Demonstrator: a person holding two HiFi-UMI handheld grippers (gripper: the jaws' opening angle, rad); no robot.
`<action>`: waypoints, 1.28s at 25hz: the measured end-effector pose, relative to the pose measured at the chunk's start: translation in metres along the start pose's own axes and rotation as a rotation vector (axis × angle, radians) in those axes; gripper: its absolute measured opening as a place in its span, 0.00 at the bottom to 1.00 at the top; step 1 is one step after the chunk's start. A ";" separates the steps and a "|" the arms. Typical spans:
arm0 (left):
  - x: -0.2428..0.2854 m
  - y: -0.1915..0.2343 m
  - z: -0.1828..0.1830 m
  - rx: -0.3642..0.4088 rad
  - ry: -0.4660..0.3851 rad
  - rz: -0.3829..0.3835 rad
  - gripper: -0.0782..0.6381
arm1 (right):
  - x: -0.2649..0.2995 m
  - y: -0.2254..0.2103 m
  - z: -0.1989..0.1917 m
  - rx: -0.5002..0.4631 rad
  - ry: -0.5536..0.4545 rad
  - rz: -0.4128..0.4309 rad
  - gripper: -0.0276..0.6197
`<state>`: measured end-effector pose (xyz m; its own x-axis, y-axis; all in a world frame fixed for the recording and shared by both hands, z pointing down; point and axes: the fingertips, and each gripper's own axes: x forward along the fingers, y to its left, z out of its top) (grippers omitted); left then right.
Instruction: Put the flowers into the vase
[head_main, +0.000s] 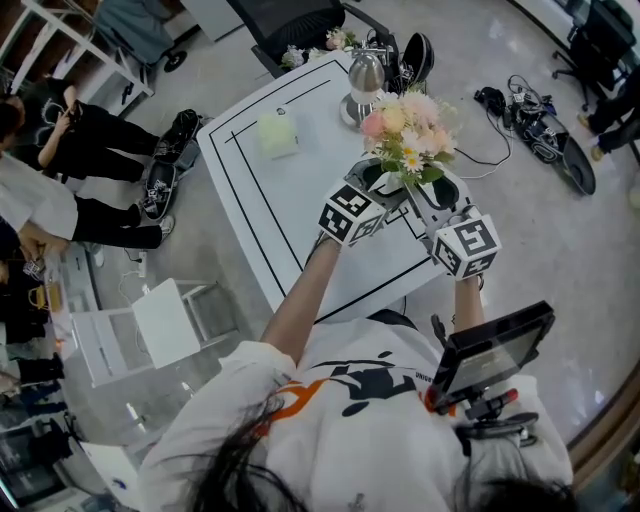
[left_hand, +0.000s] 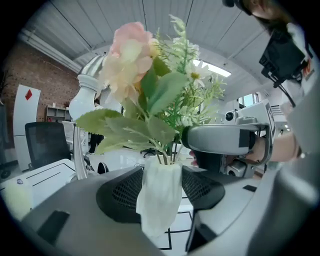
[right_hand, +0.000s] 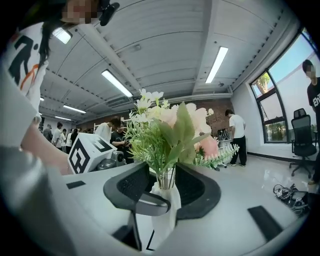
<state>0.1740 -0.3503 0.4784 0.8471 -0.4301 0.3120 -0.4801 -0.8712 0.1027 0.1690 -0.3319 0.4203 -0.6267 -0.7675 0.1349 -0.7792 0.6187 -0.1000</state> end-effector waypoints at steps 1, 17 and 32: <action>0.000 0.000 0.000 -0.002 -0.001 0.001 0.46 | -0.001 0.001 -0.001 0.005 0.005 0.001 0.29; 0.001 0.000 -0.002 0.030 0.008 -0.001 0.46 | -0.024 0.003 -0.011 0.076 0.030 -0.033 0.33; -0.024 0.004 -0.022 -0.024 0.015 0.044 0.51 | -0.039 0.013 -0.011 0.111 0.001 -0.068 0.33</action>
<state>0.1464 -0.3380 0.4924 0.8218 -0.4641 0.3305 -0.5222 -0.8455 0.1111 0.1837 -0.2921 0.4241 -0.5723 -0.8069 0.1460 -0.8160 0.5427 -0.1992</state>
